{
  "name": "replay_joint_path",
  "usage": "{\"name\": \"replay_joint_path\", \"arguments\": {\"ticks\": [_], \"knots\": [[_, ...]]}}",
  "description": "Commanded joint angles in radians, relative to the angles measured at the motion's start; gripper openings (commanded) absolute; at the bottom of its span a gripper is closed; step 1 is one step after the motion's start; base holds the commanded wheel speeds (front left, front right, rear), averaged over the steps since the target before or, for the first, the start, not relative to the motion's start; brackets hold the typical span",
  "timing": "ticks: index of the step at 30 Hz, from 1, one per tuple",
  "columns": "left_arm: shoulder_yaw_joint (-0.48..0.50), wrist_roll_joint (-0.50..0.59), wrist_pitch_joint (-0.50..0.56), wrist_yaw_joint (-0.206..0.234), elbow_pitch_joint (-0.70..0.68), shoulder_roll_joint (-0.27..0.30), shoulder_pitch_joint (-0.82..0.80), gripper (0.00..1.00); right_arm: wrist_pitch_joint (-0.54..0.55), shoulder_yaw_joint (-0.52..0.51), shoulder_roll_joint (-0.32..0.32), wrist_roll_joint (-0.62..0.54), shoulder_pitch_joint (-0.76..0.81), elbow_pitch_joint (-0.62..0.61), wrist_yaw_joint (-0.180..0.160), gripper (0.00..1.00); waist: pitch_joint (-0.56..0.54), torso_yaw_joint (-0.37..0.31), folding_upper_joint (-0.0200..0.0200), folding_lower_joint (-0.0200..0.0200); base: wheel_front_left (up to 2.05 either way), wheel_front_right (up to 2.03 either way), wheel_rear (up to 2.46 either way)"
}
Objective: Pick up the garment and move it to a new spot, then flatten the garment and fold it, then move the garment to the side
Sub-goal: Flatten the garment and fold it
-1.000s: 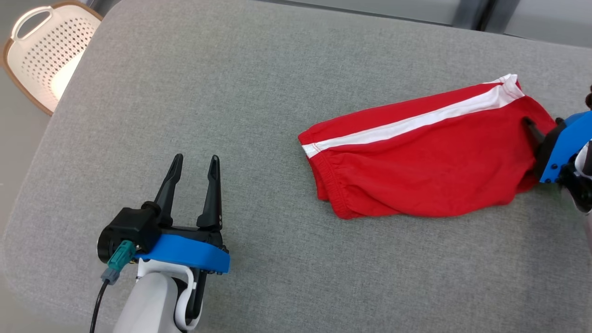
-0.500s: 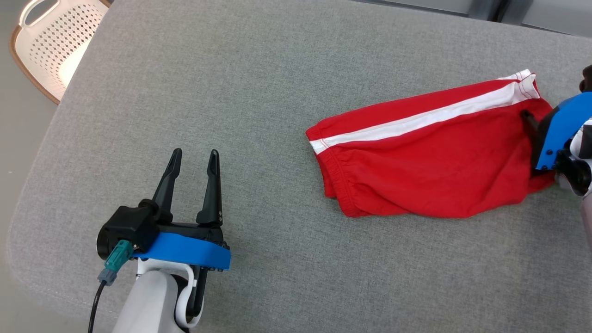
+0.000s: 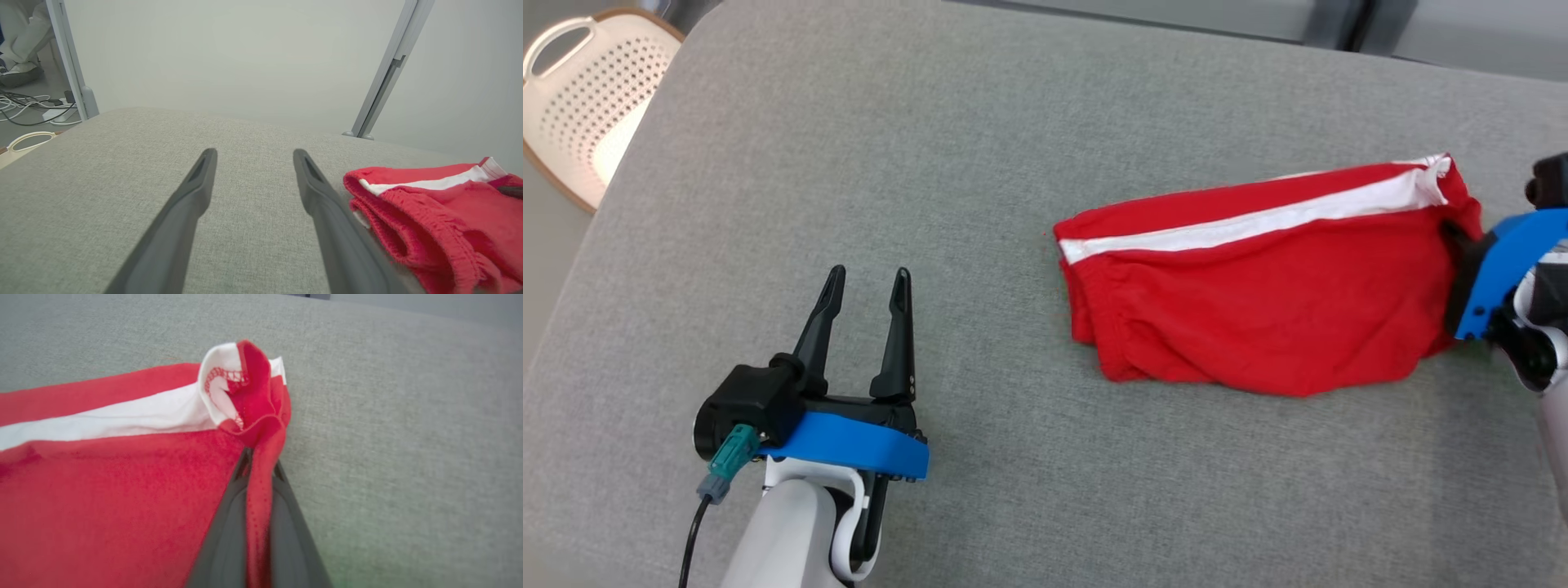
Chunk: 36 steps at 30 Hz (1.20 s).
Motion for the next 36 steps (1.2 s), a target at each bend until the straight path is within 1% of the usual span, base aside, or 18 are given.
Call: {"name": "replay_joint_path", "arguments": {"ticks": [1,3,7,12,18,21,25,26,28,32,36], "knots": [[0.005,0.002,-0.004,-0.001,0.003,0.006,0.011,1.0,-0.008,-0.019,-0.013,-0.012,0.028,-0.002,0.0,0.0,-0.018,-0.019,0.0,0.0,0.0,0.0,0.0],[0.009,0.005,-0.004,-0.001,0.007,0.007,0.018,1.0,-0.027,-0.063,-0.004,-0.023,0.049,-0.017,0.0,0.0,-0.033,-0.035,0.0,0.0,0.0,0.0,0.0],[0.004,0.002,-0.004,-0.001,0.014,0.015,0.033,1.0,-0.039,-0.152,0.008,-0.085,0.114,-0.049,0.0,0.0,-0.068,-0.065,0.0,0.0,0.0,0.0,0.0],[0.003,-0.001,-0.004,-0.001,0.019,0.028,0.058,1.0,-0.03,-0.268,0.043,-0.175,0.186,-0.137,0.0,0.0,-0.108,-0.098,0.0,0.0,0.0,0.0,0.0],[-0.012,-0.005,-0.004,-0.001,0.024,0.038,0.082,1.0,0.022,-0.394,0.101,-0.294,0.261,-0.27,0.0,0.0,-0.148,-0.11,0.0,0.0,0.0,0.0,0.0],[-0.017,-0.008,-0.004,-0.001,0.027,0.039,0.089,1.0,0.061,-0.42,0.141,-0.337,0.288,-0.342,0.0,0.0,-0.164,-0.109,0.0,0.0,0.0,0.0,0.0],[-0.028,-0.012,-0.004,-0.001,0.03,0.038,0.095,1.0,0.108,-0.404,0.187,-0.366,0.298,-0.433,0.0,0.0,-0.177,-0.103,0.0,0.0,0.0,0.0,0.0],[-0.033,-0.017,-0.004,-0.001,0.03,0.038,0.096,1.0,0.133,-0.381,0.208,-0.372,0.293,-0.468,0.0,0.0,-0.182,-0.097,0.0,0.0,0.0,0.0,0.0],[-0.037,-0.018,-0.004,-0.001,0.029,0.039,0.096,1.0,0.154,-0.351,0.23,-0.374,0.277,-0.495,0.0,0.0,-0.185,-0.091,0.0,0.0,0.0,0.0,0.0],[-0.041,-0.027,-0.004,-0.001,0.027,0.039,0.094,1.0,0.19,-0.278,0.276,-0.368,0.242,-0.513,0.0,0.0,-0.185,-0.076,0.0,0.0,0.0,0.0,0.0],[-0.043,-0.033,-0.004,-0.001,0.022,0.036,0.085,1.0,0.205,-0.214,0.308,-0.353,0.199,-0.474,0.0,0.0,-0.176,-0.058,0.0,0.0,0.0,0.0,0.0]]}}
